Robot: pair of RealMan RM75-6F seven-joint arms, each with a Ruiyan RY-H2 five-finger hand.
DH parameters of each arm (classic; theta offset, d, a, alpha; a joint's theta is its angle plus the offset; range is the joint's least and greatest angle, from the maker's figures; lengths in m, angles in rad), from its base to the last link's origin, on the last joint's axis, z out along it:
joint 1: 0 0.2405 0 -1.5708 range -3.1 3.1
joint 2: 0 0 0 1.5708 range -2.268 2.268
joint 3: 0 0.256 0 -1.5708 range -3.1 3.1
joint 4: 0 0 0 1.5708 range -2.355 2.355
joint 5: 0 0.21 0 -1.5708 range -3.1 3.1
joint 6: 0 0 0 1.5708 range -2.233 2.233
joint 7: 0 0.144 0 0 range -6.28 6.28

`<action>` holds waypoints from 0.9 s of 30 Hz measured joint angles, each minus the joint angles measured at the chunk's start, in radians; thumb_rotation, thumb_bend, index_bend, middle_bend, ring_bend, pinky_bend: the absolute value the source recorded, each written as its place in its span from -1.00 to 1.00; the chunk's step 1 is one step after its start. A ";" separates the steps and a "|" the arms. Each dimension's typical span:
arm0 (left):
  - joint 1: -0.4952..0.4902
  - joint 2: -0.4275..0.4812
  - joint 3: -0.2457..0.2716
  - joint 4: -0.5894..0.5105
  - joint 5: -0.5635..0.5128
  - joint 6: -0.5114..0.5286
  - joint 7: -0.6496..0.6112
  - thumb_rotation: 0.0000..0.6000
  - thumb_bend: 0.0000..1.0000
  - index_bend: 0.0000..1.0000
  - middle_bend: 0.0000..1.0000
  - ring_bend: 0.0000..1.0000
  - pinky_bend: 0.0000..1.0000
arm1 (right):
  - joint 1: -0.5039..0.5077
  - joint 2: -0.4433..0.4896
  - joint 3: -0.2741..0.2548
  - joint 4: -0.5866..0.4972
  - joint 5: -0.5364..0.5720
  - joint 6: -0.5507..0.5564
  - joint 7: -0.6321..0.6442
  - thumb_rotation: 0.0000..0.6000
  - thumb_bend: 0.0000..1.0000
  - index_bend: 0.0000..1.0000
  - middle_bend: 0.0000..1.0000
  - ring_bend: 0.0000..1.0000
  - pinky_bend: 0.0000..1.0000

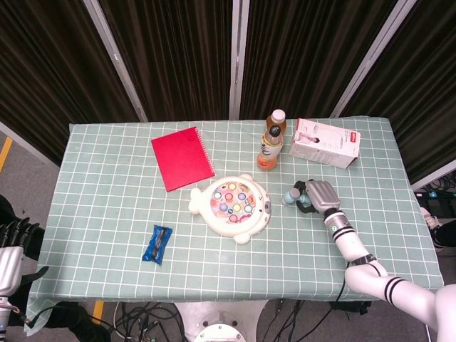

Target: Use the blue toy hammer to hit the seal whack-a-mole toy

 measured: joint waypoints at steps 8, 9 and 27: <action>0.004 -0.005 0.001 0.008 0.001 0.003 -0.007 1.00 -0.93 -0.69 -0.88 -1.00 -1.00 | 0.000 -0.005 0.000 0.006 -0.008 0.010 0.011 1.00 -0.31 -0.04 -0.02 -0.29 -0.11; 0.004 -0.005 0.001 0.009 0.001 0.004 -0.007 1.00 -0.93 -0.69 -0.87 -1.00 -1.00 | 0.000 -0.005 0.000 0.005 -0.009 0.011 0.011 1.00 -0.31 -0.04 -0.02 -0.29 -0.11; 0.005 -0.001 0.002 0.000 0.001 0.003 -0.001 1.00 -0.93 -0.69 -0.88 -1.00 -1.00 | 0.005 0.057 -0.025 -0.038 -0.125 0.046 0.046 1.00 -0.06 0.41 0.27 0.04 0.25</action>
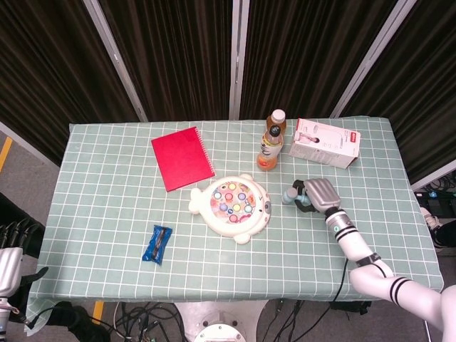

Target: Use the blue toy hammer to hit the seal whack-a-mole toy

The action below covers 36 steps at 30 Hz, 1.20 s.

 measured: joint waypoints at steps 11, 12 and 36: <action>0.011 0.006 0.004 -0.018 0.005 0.017 0.013 1.00 -0.93 -0.69 -0.87 -1.00 -1.00 | 0.091 0.147 -0.007 -0.184 -0.121 -0.058 0.042 1.00 -0.01 0.48 0.30 0.09 0.31; 0.011 0.007 0.004 -0.019 0.005 0.018 0.014 1.00 -0.93 -0.69 -0.87 -1.00 -1.00 | 0.102 0.150 -0.005 -0.194 -0.121 -0.072 0.040 1.00 0.00 0.48 0.30 0.09 0.31; 0.018 0.001 0.005 -0.008 0.008 0.023 0.006 1.00 -0.93 -0.69 -0.87 -1.00 -1.00 | 0.238 0.121 0.030 -0.253 0.021 -0.136 -0.140 1.00 0.04 0.52 0.32 0.11 0.34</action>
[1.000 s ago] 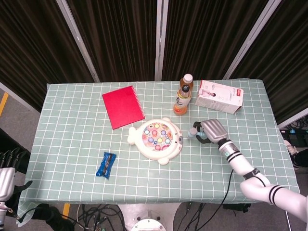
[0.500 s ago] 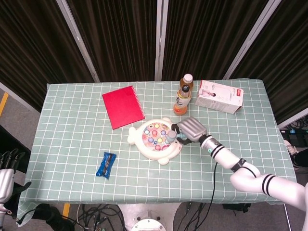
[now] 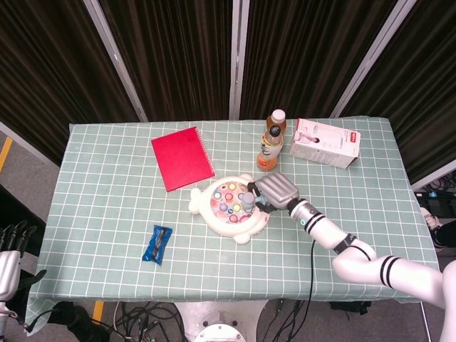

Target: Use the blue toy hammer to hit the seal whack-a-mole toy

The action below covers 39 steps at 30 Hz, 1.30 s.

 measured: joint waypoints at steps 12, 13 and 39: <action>0.002 0.002 0.000 -0.005 -0.007 -0.005 0.003 1.00 -0.93 -0.69 -0.88 -1.00 -1.00 | 0.086 -0.082 0.012 0.112 0.130 -0.074 -0.078 1.00 0.04 0.52 0.32 0.11 0.34; 0.002 0.002 0.000 -0.005 -0.007 -0.005 0.003 1.00 -0.93 -0.69 -0.88 -1.00 -1.00 | 0.092 -0.089 0.010 0.120 0.140 -0.080 -0.086 1.00 0.04 0.52 0.32 0.11 0.34; 0.009 -0.005 0.000 0.009 -0.006 0.000 -0.011 1.00 -0.93 -0.69 -0.87 -1.00 -1.00 | 0.186 -0.153 0.000 0.157 0.278 -0.092 -0.190 1.00 0.03 0.52 0.31 0.11 0.34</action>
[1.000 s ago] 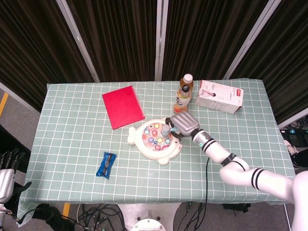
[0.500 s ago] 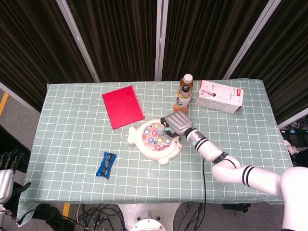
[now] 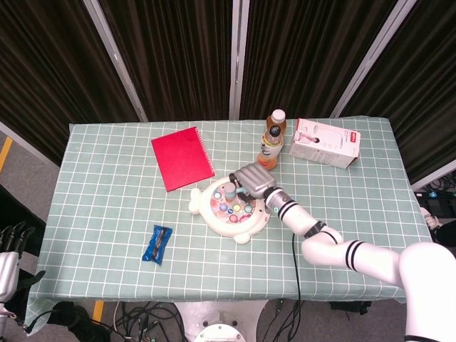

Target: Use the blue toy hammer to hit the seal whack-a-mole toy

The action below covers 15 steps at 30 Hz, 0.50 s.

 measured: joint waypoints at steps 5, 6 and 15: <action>0.001 -0.002 0.000 0.004 0.002 0.002 -0.002 1.00 -0.93 -0.69 -0.87 -1.00 -1.00 | -0.001 0.005 -0.003 -0.021 0.015 0.030 -0.009 1.00 0.04 0.52 0.31 0.11 0.34; 0.001 -0.002 0.000 0.004 0.003 0.004 -0.003 1.00 -0.93 -0.69 -0.87 -1.00 -1.00 | -0.004 0.010 0.000 -0.030 0.012 0.040 -0.005 1.00 0.04 0.52 0.31 0.11 0.34; 0.001 0.000 -0.002 -0.003 0.012 0.011 -0.001 1.00 -0.93 -0.69 -0.87 -1.00 -1.00 | -0.113 0.152 -0.008 -0.183 -0.063 0.167 0.047 1.00 0.03 0.51 0.30 0.10 0.34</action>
